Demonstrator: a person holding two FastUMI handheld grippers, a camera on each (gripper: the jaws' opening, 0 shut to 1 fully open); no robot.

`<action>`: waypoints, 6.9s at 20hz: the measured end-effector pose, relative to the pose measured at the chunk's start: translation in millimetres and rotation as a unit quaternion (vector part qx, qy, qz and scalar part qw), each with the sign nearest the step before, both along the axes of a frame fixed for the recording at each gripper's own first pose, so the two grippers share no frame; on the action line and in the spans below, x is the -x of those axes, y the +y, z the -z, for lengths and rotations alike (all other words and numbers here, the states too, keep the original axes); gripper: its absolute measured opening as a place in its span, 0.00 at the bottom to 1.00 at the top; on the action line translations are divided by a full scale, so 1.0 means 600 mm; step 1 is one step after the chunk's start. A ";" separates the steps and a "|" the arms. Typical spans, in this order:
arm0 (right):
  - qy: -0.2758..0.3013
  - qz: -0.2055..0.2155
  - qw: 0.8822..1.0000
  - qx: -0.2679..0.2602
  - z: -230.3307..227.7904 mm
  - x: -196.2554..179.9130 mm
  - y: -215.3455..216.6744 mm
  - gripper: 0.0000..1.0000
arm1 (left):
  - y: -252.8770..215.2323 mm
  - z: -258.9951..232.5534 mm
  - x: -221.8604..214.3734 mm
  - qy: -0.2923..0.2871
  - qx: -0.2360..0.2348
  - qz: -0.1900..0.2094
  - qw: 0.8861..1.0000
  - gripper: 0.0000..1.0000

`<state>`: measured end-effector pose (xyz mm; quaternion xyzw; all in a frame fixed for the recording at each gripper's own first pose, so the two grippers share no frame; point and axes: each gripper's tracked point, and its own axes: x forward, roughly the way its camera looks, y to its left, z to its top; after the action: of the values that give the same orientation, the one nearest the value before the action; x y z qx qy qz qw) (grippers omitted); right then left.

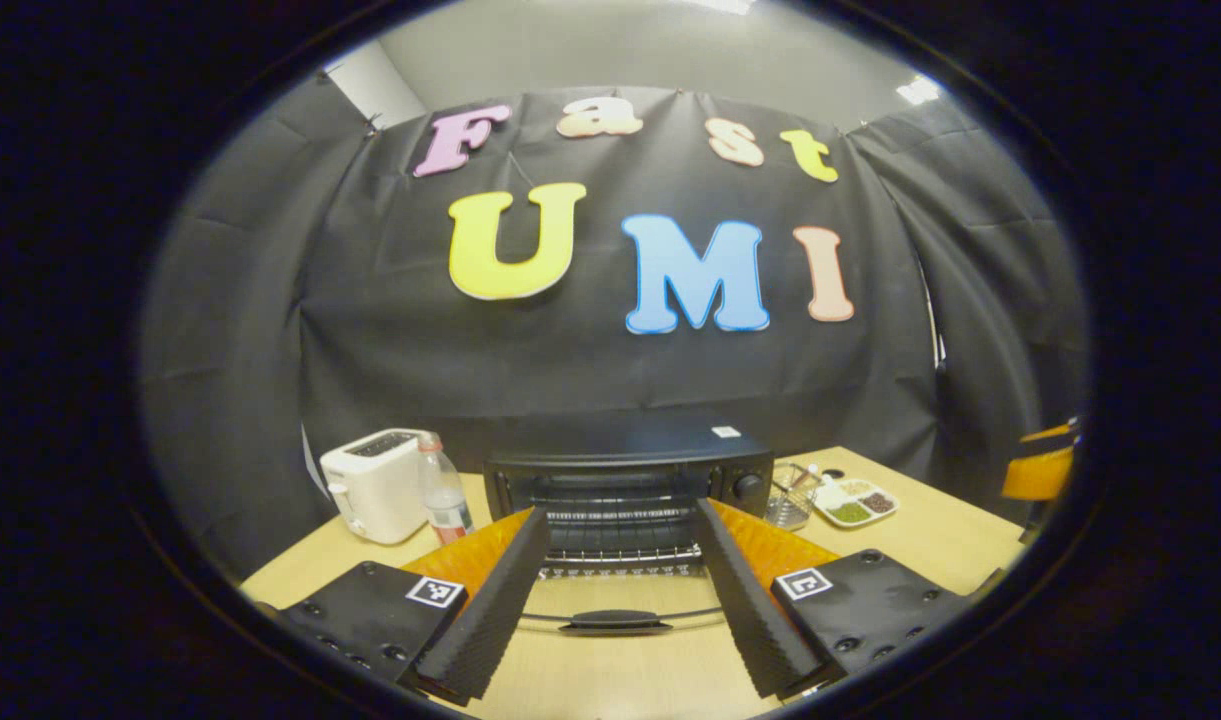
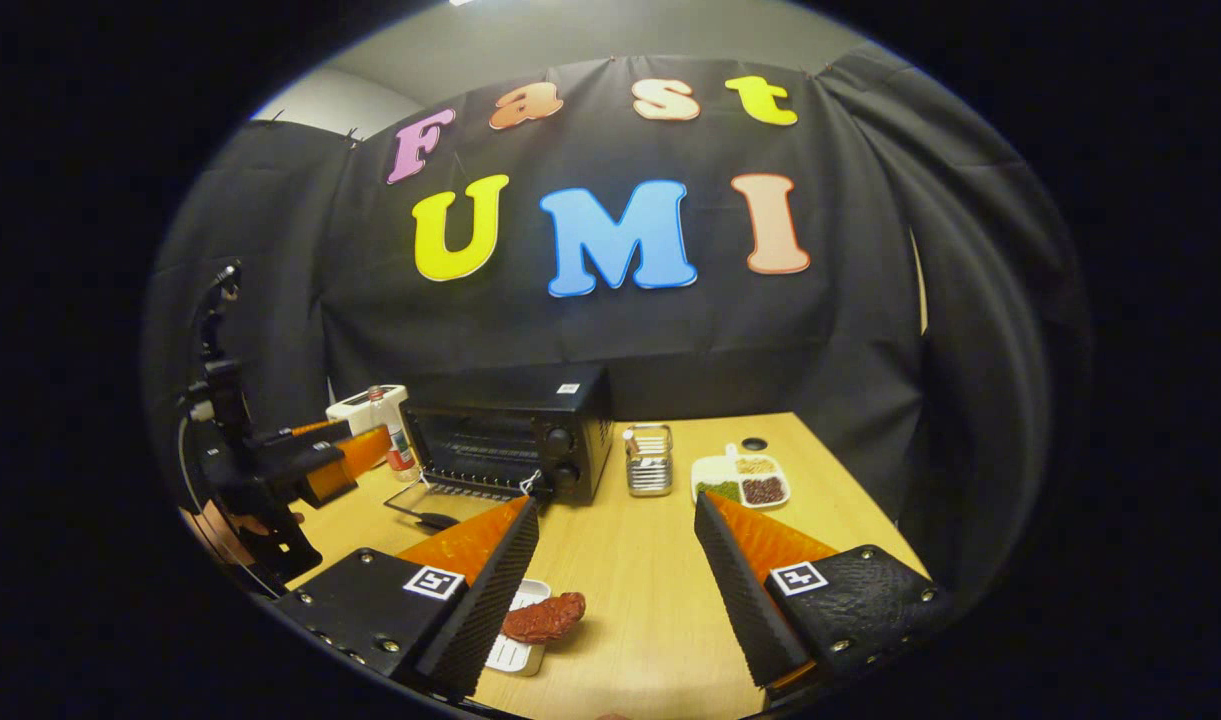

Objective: Open the electric oven with the left hand, put the food in, and close the electric oven.

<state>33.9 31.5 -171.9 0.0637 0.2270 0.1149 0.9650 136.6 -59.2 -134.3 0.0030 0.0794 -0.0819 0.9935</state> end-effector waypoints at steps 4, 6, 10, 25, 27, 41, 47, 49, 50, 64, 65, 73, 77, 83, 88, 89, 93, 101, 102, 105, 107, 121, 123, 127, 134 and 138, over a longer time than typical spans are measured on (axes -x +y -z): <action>0.062 -0.030 0.997 -0.046 0.070 0.006 0.024 0.95 | 0.018 -0.082 0.061 -0.036 -0.005 -0.024 0.999 0.97; 0.096 -0.040 0.992 -0.071 0.103 0.012 0.032 0.96 | 0.032 -0.103 0.095 -0.043 -0.006 -0.041 0.998 0.99; 0.170 -0.040 0.977 -0.125 0.161 0.024 0.046 0.94 | 0.058 -0.118 0.151 -0.043 -0.006 -0.068 0.997 1.00; 0.341 -0.008 0.898 -0.277 0.258 0.060 0.133 0.34 | 0.109 -0.073 0.171 -0.010 -0.008 -0.074 0.997 0.98; 0.333 0.005 0.897 -0.290 0.249 0.050 0.130 0.25 | 0.117 -0.066 0.169 -0.006 -0.006 -0.075 0.997 1.00; 0.246 0.031 0.920 -0.303 0.122 -0.052 0.181 0.08 | 0.170 -0.048 0.084 -0.008 0.023 -0.052 0.998 1.00; 0.236 0.015 0.922 -0.306 0.119 -0.129 0.265 0.08 | 0.215 -0.039 0.048 -0.014 0.019 -0.058 0.998 0.98; 0.235 0.019 0.920 -0.313 0.125 -0.160 0.292 0.08 | 0.238 -0.033 0.036 -0.011 0.015 -0.065 0.998 0.98; 0.235 0.024 0.919 -0.316 0.129 -0.176 0.304 0.08 | 0.253 -0.030 0.032 -0.010 0.014 -0.072 0.997 0.98; 0.210 0.048 0.899 -0.381 0.185 -0.331 0.477 0.08 | 0.442 0.009 0.003 0.023 -0.010 -0.151 0.988 0.98; 0.203 0.054 0.899 -0.383 0.190 -0.341 0.482 0.08 | 0.452 0.009 -0.001 0.024 -0.014 -0.153 0.988 1.00; 0.186 0.085 0.898 -0.391 0.225 -0.401 0.486 0.12 | 0.466 0.028 -0.012 0.039 -0.026 -0.150 0.988 0.98; 0.183 0.110 0.915 -0.343 0.256 -0.407 0.454 0.17 | 0.455 0.033 -0.014 0.041 -0.026 -0.144 0.988 0.99; 0.155 0.108 0.944 -0.271 0.238 -0.393 0.400 0.97 | 0.408 0.049 -0.016 0.053 -0.021 -0.123 0.991 1.00; 0.140 0.082 0.964 -0.212 0.197 -0.340 0.346 0.98 | 0.329 0.049 -0.023 0.053 -0.011 -0.086 0.995 1.00; 0.130 0.075 0.968 -0.201 0.185 -0.327 0.337 0.98 | 0.311 0.050 -0.023 0.054 -0.007 -0.078 0.995 1.00; 0.093 0.054 0.982 -0.158 0.134 -0.279 0.302 0.98 | 0.242 0.058 -0.016 0.058 -0.002 -0.049 0.997 1.00; -0.022 0.045 0.997 -0.052 0.022 -0.196 0.196 0.97 | 0.140 0.126 0.016 0.113 0.018 -0.013 0.993 0.92; -0.036 0.046 0.998 -0.034 0.005 -0.182 0.179 0.97 | 0.131 0.140 0.021 0.125 0.016 -0.010 0.992 0.98; -0.073 0.049 0.996 0.015 -0.030 -0.151 0.149 0.98 | 0.098 0.175 0.033 0.158 0.010 0.014 0.987 0.98; -0.094 0.052 0.994 0.036 -0.049 -0.132 0.131 0.97 | 0.080 0.204 0.033 0.183 0.007 0.024 0.983 1.00; -0.098 0.141 0.976 0.136 -0.084 -0.025 -0.025 0.97 | -0.010 0.407 -0.012 0.364 -0.027 0.057 0.929 0.98; -0.088 0.153 0.973 0.145 -0.080 -0.009 -0.044 0.96 | -0.010 0.428 -0.018 0.375 -0.036 0.054 0.925 0.99; -0.060 0.176 0.973 0.138 -0.066 0.009 -0.065 0.96 | -0.003 0.458 -0.021 0.389 -0.051 0.043 0.919 1.00; -0.048 0.170 0.975 0.136 -0.059 0.011 -0.058 0.97 | -0.013 0.463 -0.051 0.366 -0.055 0.031 0.928 1.00; -0.057 0.153 0.977 0.135 -0.069 -0.001 -0.046 0.97 | -0.012 0.461 -0.053 0.357 -0.051 0.028 0.932 0.98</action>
<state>34.3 3.6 -130.3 -0.0402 0.1731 -0.0629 0.9821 168.4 -66.7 -411.1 0.0267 0.4328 -0.1012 0.8954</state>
